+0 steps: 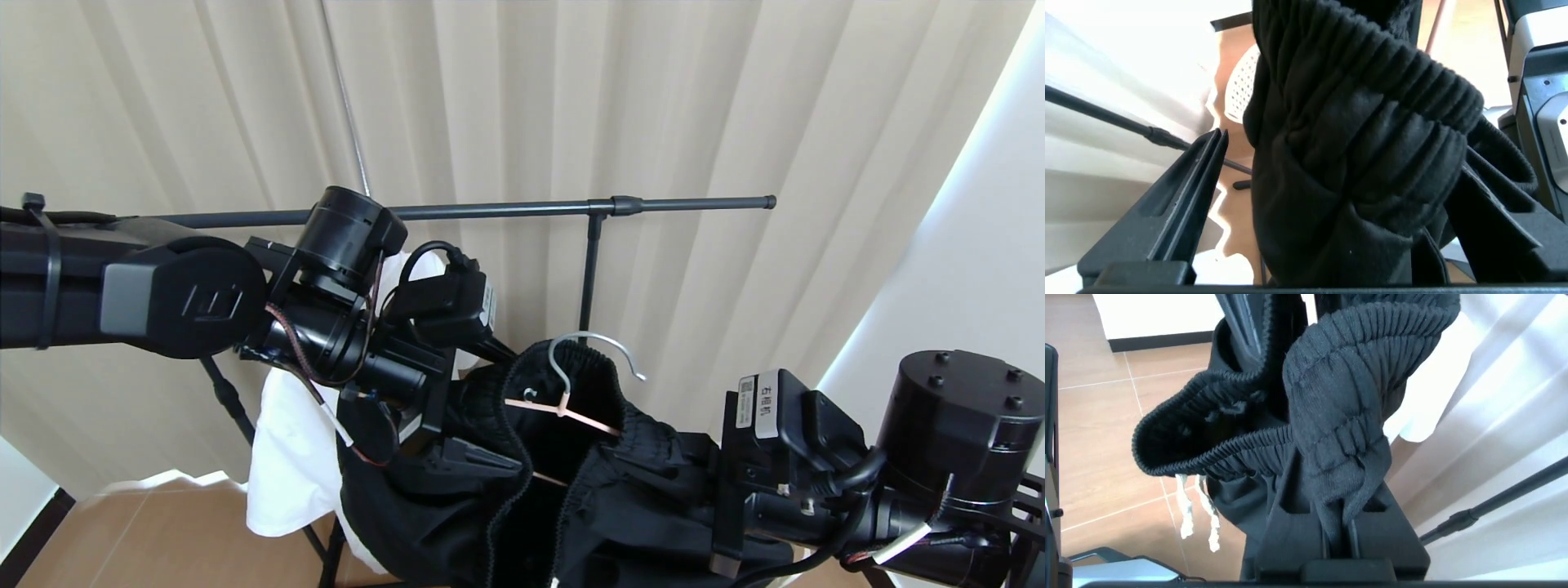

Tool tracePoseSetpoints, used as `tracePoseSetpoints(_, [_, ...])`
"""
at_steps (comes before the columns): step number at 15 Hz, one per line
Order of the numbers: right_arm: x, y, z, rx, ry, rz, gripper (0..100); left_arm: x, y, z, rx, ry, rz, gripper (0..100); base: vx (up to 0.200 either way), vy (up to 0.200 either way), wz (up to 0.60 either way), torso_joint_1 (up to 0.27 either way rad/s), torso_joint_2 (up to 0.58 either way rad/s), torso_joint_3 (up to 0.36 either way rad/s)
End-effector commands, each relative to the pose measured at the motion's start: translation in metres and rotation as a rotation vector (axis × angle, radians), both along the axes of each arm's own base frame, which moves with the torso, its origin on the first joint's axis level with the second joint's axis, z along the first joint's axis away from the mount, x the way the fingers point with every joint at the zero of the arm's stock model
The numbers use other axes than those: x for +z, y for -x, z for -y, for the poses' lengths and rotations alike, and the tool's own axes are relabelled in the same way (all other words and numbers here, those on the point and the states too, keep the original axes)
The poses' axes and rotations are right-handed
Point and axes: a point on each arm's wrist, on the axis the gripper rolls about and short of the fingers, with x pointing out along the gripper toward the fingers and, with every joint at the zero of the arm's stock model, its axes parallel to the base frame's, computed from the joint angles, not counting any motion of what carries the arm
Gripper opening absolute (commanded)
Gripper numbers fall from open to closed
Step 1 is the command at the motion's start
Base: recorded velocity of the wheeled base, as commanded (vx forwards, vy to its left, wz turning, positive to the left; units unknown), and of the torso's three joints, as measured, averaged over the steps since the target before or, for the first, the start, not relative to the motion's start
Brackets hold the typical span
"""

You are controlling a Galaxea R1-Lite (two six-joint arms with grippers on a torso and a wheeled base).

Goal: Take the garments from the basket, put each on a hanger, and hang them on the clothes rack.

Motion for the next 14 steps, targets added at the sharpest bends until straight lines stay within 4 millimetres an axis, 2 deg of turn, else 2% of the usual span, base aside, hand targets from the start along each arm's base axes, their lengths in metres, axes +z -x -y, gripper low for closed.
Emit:
tracePoseSetpoints(1, [0.0011, 0.0016, -0.0006, 0.007, -0.003, 0.005, 0, -0.0010, 0.0006, -0.0001, -0.001, -0.002, -0.003, 100, 0.000, 0.000, 0.00, 0.000, 0.00, 0.000])
tracePoseSetpoints(2, [0.0011, 0.0016, -0.0006, 0.007, -0.003, 0.005, 0, -0.0016, 0.0006, 0.0005, -0.002, -0.004, -0.004, 100, 0.000, 0.000, 0.00, 0.000, 0.00, 0.000])
tracePoseSetpoints(3, [0.0011, 0.0016, -0.0006, 0.007, -0.003, 0.005, 0, -0.0031, 0.0000, 0.0014, -0.003, -0.006, -0.008, 0, 0.000, 0.000, 0.00, 0.000, 0.00, 0.000])
tracePoseSetpoints(14, [0.0009, 0.0026, -0.0007, 0.007, -0.018, 0.023, 0, 0.0013, 0.0048, -0.0018, -0.004, 0.001, 0.000, 0, 0.000, 0.000, 0.00, 0.000, 0.00, 0.000])
